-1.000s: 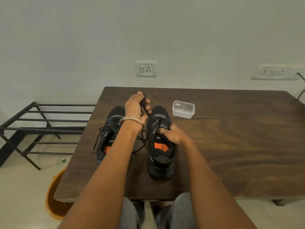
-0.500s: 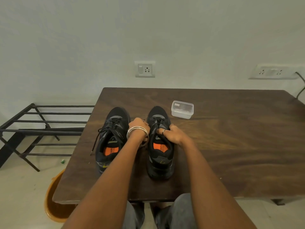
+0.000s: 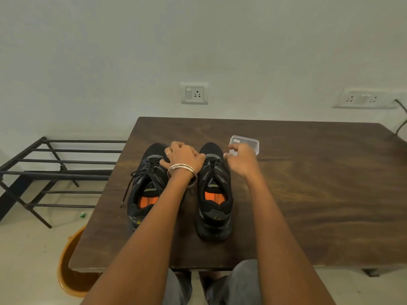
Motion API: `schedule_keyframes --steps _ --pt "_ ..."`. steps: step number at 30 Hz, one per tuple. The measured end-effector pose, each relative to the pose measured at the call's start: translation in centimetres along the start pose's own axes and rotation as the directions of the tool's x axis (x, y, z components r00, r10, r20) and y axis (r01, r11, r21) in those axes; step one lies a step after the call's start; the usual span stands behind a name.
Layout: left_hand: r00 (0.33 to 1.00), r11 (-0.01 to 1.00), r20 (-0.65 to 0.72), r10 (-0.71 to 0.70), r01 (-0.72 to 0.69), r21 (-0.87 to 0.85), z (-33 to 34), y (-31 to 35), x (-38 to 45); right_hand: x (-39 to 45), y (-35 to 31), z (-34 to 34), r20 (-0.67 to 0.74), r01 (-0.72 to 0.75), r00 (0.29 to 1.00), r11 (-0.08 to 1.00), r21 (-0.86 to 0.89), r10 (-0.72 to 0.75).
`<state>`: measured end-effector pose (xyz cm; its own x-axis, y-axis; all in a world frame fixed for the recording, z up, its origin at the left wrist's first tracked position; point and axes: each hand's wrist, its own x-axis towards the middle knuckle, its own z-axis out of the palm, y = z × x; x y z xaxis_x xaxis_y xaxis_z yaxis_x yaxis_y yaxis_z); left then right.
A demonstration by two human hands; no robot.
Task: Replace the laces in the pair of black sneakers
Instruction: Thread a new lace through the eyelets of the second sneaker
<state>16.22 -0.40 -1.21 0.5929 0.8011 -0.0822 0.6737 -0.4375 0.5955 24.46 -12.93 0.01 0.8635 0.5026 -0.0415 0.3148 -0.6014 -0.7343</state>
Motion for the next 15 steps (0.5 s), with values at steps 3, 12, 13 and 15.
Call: schedule_keyframes --steps 3,12,13,15 --pt "0.997 0.996 0.06 -0.046 0.05 -0.072 -0.7 0.8 -0.2 0.0 -0.8 0.3 -0.072 0.089 0.994 0.993 0.081 -0.083" --pt "0.963 0.418 0.271 -0.007 0.249 -0.874 -3.8 2.7 -0.9 -0.5 -2.6 1.5 0.246 -0.141 0.969 0.835 0.531 0.007" --pt "0.955 0.384 0.295 0.013 0.268 -0.884 -4.1 2.9 -0.9 -0.7 -2.9 1.3 0.29 -0.169 0.957 0.811 0.56 -0.001" --pt "0.944 0.314 0.327 0.043 0.297 -0.902 -4.4 3.0 -0.8 -0.7 -2.8 1.0 0.347 -0.204 0.938 0.776 0.597 -0.021"
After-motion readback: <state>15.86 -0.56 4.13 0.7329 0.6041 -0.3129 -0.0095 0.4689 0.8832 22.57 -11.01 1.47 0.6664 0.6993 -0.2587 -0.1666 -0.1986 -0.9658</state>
